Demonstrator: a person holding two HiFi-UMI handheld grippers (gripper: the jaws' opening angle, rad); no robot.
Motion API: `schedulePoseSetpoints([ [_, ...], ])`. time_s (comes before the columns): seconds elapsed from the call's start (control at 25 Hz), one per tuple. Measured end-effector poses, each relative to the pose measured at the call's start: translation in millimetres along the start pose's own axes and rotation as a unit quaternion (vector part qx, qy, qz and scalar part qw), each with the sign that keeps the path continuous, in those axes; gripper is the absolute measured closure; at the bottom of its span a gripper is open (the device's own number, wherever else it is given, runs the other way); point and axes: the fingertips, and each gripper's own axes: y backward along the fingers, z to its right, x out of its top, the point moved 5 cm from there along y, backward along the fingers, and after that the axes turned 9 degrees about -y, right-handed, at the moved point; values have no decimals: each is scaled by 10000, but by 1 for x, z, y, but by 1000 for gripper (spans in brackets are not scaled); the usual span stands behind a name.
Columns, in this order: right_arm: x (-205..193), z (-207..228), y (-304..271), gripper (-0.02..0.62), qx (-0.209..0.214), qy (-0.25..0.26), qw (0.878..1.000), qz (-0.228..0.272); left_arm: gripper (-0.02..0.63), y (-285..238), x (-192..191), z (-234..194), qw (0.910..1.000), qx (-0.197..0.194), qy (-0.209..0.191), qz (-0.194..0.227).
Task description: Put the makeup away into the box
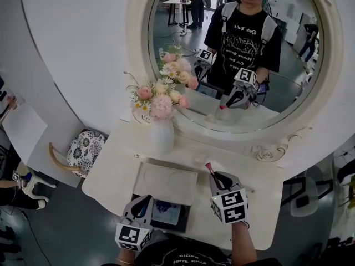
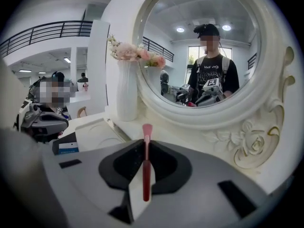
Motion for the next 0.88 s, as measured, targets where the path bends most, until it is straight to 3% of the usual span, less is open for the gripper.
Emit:
schedulePoseSetpoints([
  [0.88,-4,-83,-6,546,952,560,9939,-53,591,40,-11,-11,9989,452,98,-57],
])
